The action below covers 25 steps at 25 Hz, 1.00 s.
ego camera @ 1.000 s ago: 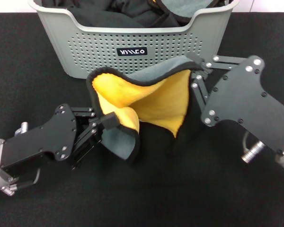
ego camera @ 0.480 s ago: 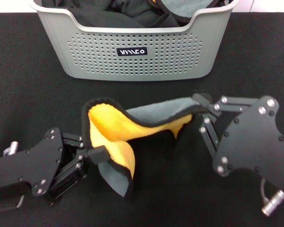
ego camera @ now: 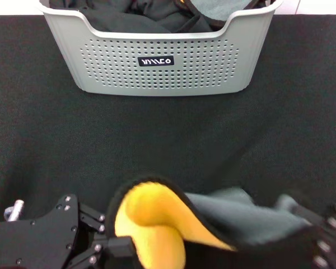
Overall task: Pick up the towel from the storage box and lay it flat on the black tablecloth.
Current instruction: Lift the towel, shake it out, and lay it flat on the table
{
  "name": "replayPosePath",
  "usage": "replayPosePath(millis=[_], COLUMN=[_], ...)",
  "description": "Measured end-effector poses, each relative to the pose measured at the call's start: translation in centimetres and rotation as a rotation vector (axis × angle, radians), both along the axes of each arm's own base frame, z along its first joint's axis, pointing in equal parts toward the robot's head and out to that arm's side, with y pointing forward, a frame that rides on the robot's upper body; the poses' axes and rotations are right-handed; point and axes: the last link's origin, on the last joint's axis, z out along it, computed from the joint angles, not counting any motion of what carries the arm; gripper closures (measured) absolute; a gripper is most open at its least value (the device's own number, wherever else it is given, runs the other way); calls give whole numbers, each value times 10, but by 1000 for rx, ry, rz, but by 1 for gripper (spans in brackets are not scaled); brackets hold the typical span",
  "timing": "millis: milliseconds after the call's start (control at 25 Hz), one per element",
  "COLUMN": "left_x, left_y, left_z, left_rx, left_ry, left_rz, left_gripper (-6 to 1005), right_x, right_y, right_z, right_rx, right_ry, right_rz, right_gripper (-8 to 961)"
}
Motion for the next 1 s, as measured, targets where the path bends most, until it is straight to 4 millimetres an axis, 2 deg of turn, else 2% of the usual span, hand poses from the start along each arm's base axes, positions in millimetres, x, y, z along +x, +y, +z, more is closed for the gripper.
replayPosePath(millis=[320, 440, 680, 800, 1000], left_x=[17, 16, 11, 7, 2], left_y=[-2, -9, -18, -19, -20], left_z=[-5, -7, -8, -8, -6], left_rx=[-74, -125, -194, -228, -302], left_ry=[12, 27, 57, 72, 95], left_rz=[-108, -117, -133, -105, -61], left_gripper=[989, 989, 989, 989, 989], right_x=[22, 27, 50, 62, 81], right_y=[-30, -38, -63, -62, -44], right_z=[42, 51, 73, 73, 74], right_rx=[-139, -178, -150, -156, -203], right_ry=[78, 103, 216, 264, 343], right_rz=[28, 45, 35, -7, -80], right_gripper=[942, 942, 942, 942, 942])
